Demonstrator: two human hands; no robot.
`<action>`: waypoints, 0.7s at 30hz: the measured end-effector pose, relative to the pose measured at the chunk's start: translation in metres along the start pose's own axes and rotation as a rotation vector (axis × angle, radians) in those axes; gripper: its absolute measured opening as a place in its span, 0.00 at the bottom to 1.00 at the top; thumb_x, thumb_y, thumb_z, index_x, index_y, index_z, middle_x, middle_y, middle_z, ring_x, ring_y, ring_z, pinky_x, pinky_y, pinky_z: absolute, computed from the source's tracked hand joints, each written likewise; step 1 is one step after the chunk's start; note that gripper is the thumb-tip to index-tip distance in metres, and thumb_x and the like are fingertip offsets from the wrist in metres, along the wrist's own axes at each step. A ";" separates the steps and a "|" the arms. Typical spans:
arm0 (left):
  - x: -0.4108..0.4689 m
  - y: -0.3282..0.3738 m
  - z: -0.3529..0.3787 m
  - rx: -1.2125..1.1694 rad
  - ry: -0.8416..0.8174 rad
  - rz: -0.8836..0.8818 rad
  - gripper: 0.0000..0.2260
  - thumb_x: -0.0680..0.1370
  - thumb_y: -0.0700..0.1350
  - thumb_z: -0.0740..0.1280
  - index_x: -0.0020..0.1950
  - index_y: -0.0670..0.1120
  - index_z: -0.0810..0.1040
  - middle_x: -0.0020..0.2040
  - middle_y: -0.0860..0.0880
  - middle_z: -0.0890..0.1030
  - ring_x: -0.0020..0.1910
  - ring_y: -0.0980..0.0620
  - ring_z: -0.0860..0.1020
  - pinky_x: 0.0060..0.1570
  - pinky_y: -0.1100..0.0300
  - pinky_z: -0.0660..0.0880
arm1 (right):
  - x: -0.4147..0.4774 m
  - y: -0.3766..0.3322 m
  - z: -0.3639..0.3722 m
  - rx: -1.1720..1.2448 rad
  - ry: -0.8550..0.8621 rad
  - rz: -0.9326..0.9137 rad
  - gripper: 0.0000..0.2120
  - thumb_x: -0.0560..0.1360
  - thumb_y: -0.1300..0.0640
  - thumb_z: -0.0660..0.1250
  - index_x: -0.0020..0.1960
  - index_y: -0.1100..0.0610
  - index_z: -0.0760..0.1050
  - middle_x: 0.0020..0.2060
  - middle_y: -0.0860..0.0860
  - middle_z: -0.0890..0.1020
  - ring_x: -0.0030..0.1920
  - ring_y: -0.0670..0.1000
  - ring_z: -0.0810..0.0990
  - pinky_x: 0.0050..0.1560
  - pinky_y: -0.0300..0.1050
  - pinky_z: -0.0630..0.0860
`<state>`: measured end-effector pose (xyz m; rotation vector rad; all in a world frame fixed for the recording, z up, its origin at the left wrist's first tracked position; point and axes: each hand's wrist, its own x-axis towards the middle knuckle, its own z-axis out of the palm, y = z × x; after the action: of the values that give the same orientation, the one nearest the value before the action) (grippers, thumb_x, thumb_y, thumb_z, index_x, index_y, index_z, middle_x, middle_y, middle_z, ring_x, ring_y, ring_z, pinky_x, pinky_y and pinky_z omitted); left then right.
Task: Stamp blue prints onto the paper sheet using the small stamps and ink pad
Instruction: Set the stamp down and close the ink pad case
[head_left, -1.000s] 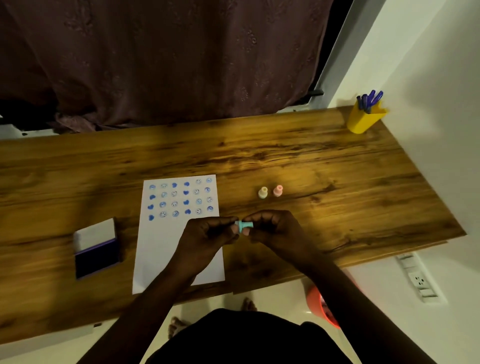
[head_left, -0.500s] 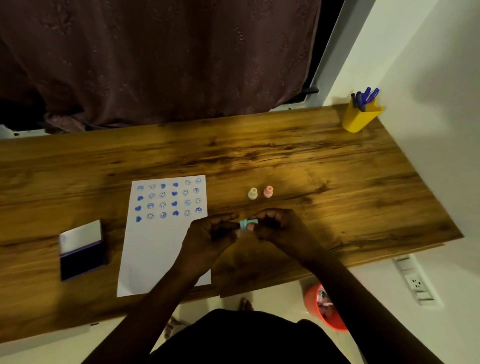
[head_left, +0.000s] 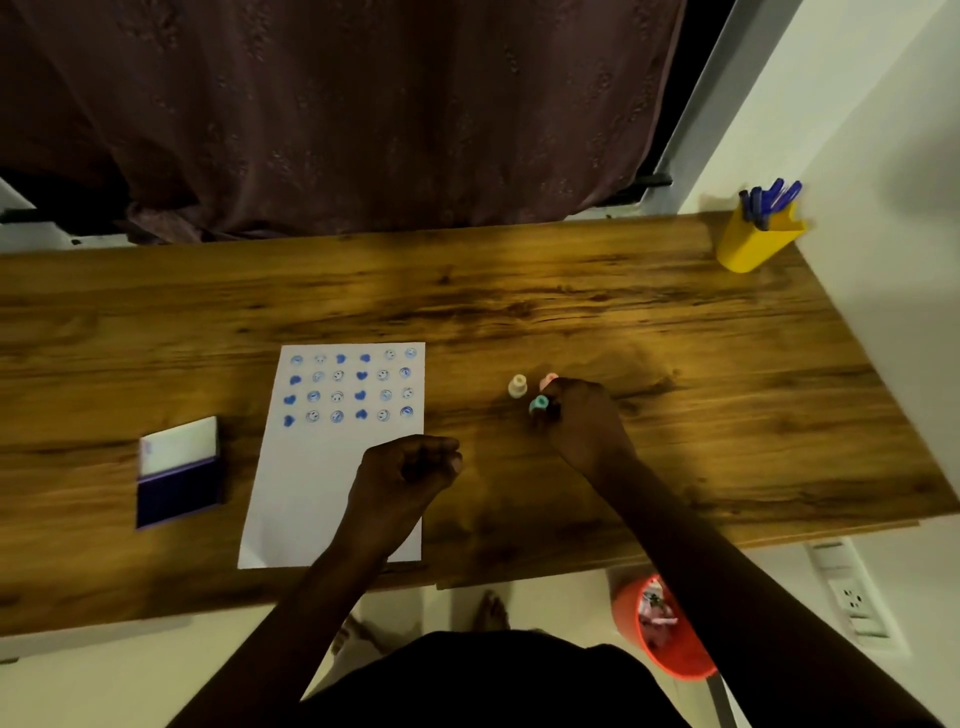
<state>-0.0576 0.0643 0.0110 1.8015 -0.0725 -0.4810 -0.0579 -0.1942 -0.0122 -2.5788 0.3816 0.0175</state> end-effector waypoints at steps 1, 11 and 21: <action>-0.001 0.000 -0.001 -0.007 0.004 0.000 0.13 0.75 0.44 0.77 0.49 0.65 0.87 0.50 0.59 0.88 0.54 0.60 0.85 0.61 0.45 0.81 | 0.001 0.000 0.001 -0.014 0.003 0.001 0.16 0.76 0.55 0.71 0.63 0.58 0.80 0.59 0.55 0.85 0.59 0.57 0.83 0.58 0.49 0.78; -0.001 0.000 -0.010 -0.053 0.001 -0.023 0.10 0.72 0.47 0.77 0.49 0.61 0.88 0.49 0.55 0.89 0.53 0.60 0.85 0.60 0.40 0.81 | 0.001 0.004 0.010 -0.066 -0.013 0.018 0.12 0.77 0.51 0.70 0.59 0.53 0.81 0.52 0.52 0.86 0.52 0.53 0.84 0.45 0.38 0.71; -0.002 -0.002 -0.045 -0.082 0.070 -0.002 0.12 0.75 0.39 0.77 0.50 0.56 0.86 0.51 0.53 0.88 0.56 0.52 0.85 0.57 0.48 0.83 | -0.018 -0.036 -0.012 0.036 0.194 -0.105 0.07 0.75 0.47 0.71 0.50 0.48 0.81 0.45 0.45 0.85 0.42 0.45 0.83 0.41 0.32 0.76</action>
<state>-0.0436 0.1063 0.0184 1.7369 -0.0027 -0.4155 -0.0662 -0.1661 0.0182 -2.5688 0.3134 -0.2757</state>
